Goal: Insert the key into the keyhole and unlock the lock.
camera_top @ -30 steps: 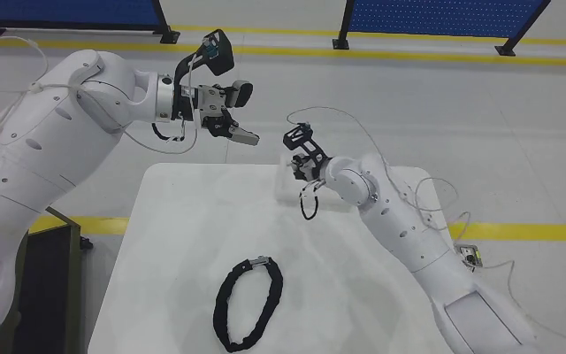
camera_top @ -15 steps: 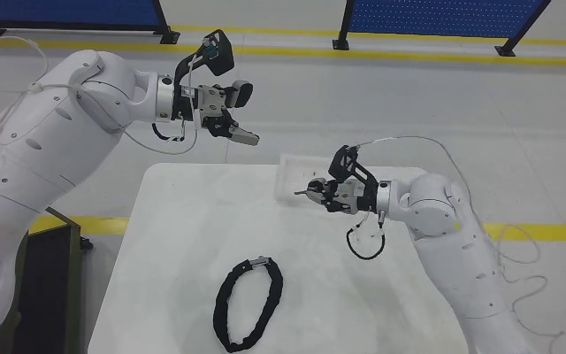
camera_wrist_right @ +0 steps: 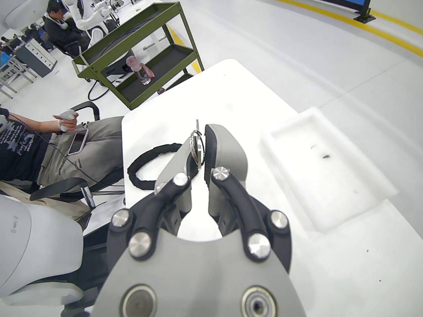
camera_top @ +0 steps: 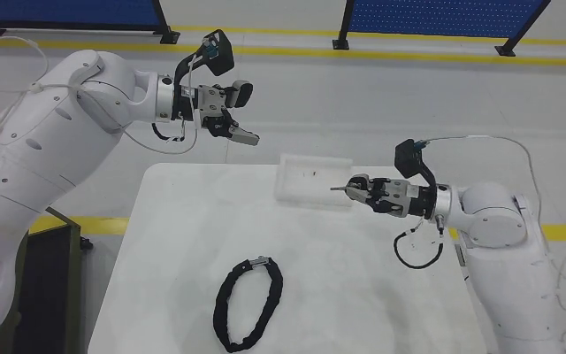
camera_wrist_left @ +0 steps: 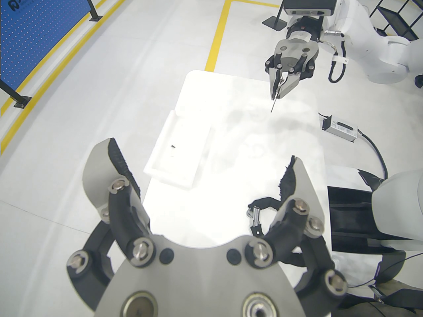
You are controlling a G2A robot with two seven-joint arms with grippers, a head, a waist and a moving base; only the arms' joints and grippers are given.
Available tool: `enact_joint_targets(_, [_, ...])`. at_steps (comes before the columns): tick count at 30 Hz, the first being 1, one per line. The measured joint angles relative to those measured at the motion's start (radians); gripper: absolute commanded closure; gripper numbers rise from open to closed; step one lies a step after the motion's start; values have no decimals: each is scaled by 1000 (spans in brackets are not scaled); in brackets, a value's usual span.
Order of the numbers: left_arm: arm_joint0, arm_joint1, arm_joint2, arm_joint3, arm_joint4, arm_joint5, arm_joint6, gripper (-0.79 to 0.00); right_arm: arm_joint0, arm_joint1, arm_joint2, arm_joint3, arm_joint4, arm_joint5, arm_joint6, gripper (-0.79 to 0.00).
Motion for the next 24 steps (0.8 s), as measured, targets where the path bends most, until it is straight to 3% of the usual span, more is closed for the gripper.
enact_joint_targets(24, [17, 3, -6, -22, 34, 22, 5, -785, -26, 16, 16, -4, 16, -3, -3, 0])
